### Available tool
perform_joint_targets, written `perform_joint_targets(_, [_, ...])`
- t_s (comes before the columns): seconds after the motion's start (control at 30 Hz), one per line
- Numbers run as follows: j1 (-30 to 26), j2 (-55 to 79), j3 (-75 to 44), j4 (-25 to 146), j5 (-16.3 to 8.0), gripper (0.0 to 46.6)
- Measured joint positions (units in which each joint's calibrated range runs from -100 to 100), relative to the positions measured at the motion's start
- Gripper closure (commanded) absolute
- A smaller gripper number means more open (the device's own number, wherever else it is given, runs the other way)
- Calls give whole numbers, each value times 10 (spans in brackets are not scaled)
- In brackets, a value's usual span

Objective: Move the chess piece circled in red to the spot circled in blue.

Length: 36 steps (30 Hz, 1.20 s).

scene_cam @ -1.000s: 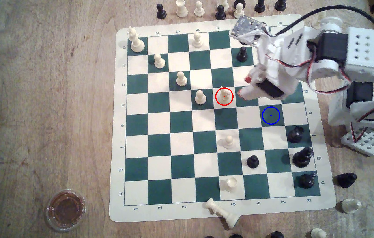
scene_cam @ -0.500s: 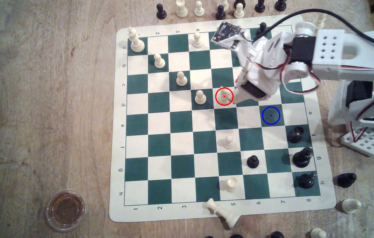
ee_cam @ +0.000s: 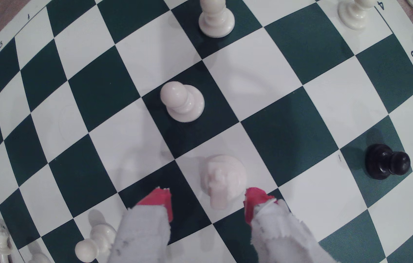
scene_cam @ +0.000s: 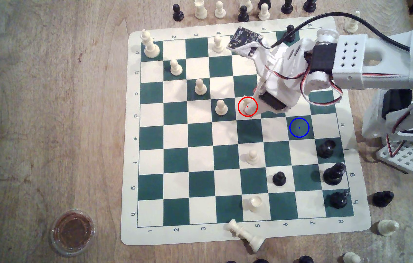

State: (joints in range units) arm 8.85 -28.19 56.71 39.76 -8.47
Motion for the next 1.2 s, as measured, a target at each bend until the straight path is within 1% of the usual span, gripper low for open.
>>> perform_joint_targets(0.27, [-9,39,-1,-25,0,326])
perform_joint_targets(0.37, [-9,50,-1,-37,0,344])
perform_joint_targets(0.53, [-9,68,-5,-51,0,352])
perform_joint_targets(0.57, [-9,69,-5,-53,0,359])
perform_joint_targets(0.6, [-9,70,-5,-54,0,403])
perform_joint_targets(0.63, [-9,70,-5,-54,0,411])
perform_joint_targets(0.8, [-9,70,-6,-56,0,432])
perform_joint_targets(1.03, [-9,70,-10,-56,1,445])
perform_joint_targets(1.07, [-9,70,-10,-56,0,453])
perform_joint_targets(1.2, [-9,68,-10,-51,-1,455])
